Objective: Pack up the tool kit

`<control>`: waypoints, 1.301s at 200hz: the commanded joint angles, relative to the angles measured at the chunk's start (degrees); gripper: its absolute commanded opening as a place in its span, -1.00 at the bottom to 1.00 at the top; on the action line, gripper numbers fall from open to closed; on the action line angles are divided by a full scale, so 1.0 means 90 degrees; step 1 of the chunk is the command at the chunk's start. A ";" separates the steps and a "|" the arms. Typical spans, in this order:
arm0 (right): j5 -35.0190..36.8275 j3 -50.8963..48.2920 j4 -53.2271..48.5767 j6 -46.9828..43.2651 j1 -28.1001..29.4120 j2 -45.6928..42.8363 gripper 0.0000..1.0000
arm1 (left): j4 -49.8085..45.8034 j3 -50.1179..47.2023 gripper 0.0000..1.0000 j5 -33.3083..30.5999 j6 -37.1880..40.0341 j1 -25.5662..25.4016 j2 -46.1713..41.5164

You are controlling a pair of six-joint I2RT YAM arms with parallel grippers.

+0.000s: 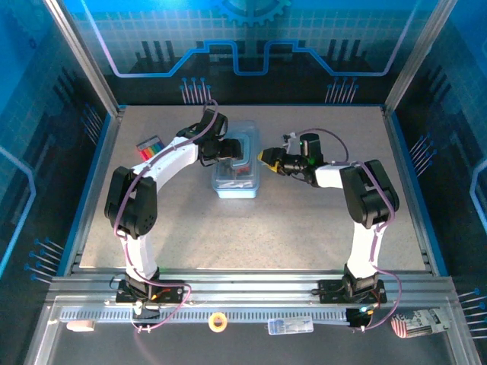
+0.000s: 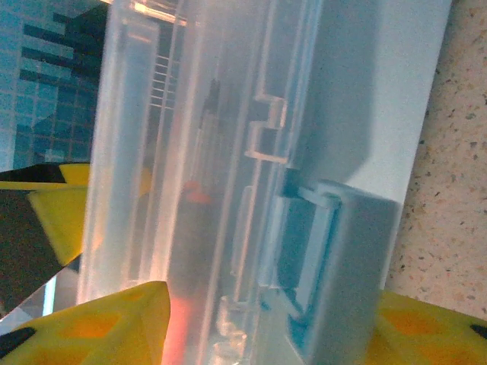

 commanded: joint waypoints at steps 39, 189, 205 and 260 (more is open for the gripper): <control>0.0142 -0.0004 -0.0377 -0.0299 -0.0069 -0.0589 0.13 | -0.1132 -0.0560 -0.03 -0.0125 -0.0019 0.0060 0.0778; 0.0057 -0.0225 0.0955 0.0819 -0.0141 -0.0127 -0.26 | -0.1133 -0.0539 -0.05 -0.0080 0.0003 0.0040 0.0831; 0.0061 -0.0160 0.0756 0.0768 -0.0140 -0.0062 -0.33 | -0.1119 -0.0539 -0.05 -0.0067 0.0000 0.0032 0.0839; 0.0147 0.0115 0.0024 0.0254 -0.0131 0.0062 -0.31 | -0.1131 -0.0509 -0.05 -0.0056 0.0009 0.0030 0.0839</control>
